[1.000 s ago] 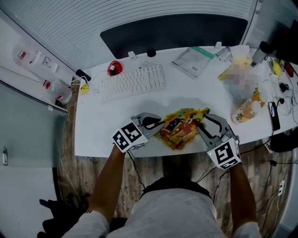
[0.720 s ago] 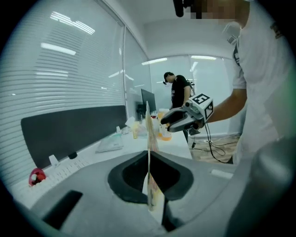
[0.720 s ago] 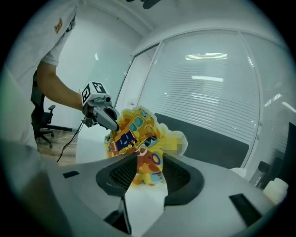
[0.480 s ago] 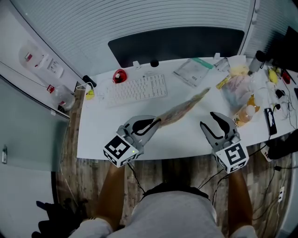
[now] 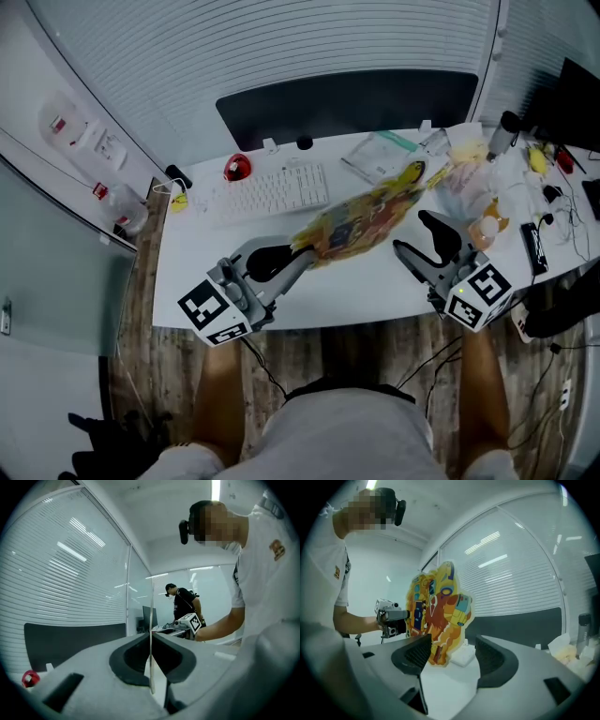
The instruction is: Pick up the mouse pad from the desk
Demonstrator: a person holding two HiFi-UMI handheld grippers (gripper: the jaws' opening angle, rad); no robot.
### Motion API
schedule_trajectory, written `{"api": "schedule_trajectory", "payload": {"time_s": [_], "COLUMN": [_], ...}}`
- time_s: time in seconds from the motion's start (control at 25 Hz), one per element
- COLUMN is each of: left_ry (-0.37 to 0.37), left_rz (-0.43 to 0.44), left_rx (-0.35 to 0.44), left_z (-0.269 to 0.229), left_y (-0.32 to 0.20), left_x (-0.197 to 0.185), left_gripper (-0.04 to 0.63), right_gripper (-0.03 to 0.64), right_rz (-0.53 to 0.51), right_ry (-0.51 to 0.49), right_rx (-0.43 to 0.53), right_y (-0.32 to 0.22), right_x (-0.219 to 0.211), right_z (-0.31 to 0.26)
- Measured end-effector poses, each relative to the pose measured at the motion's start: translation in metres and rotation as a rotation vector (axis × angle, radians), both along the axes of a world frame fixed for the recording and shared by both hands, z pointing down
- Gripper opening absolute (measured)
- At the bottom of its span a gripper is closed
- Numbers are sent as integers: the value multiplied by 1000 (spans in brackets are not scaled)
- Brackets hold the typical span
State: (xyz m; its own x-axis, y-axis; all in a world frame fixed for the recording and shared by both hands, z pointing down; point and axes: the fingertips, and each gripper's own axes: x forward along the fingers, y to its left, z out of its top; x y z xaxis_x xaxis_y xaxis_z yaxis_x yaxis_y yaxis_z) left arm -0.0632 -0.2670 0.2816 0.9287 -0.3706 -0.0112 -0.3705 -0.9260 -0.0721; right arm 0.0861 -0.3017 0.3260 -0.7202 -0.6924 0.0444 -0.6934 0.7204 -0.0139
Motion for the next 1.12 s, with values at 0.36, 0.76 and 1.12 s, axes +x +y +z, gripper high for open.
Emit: {"api": "schedule_trajectory", "payload": {"time_s": [0.36, 0.76, 1.12], "left_ry": [133, 199, 208], "left_rz": [120, -60, -280], "left_rx": [-36, -121, -61], "left_z": [-24, -28, -33], "left_y": [16, -14, -22], "left_x": [4, 8, 16], "left_gripper": [23, 23, 23], "right_gripper": [259, 129, 42], "right_rz": [-131, -63, 101], "right_ry": [-149, -183, -128], "right_rx": [-3, 83, 179], "right_y": [11, 27, 36], "right_x": [-11, 4, 7], "right_z": [-16, -51, -72]}}
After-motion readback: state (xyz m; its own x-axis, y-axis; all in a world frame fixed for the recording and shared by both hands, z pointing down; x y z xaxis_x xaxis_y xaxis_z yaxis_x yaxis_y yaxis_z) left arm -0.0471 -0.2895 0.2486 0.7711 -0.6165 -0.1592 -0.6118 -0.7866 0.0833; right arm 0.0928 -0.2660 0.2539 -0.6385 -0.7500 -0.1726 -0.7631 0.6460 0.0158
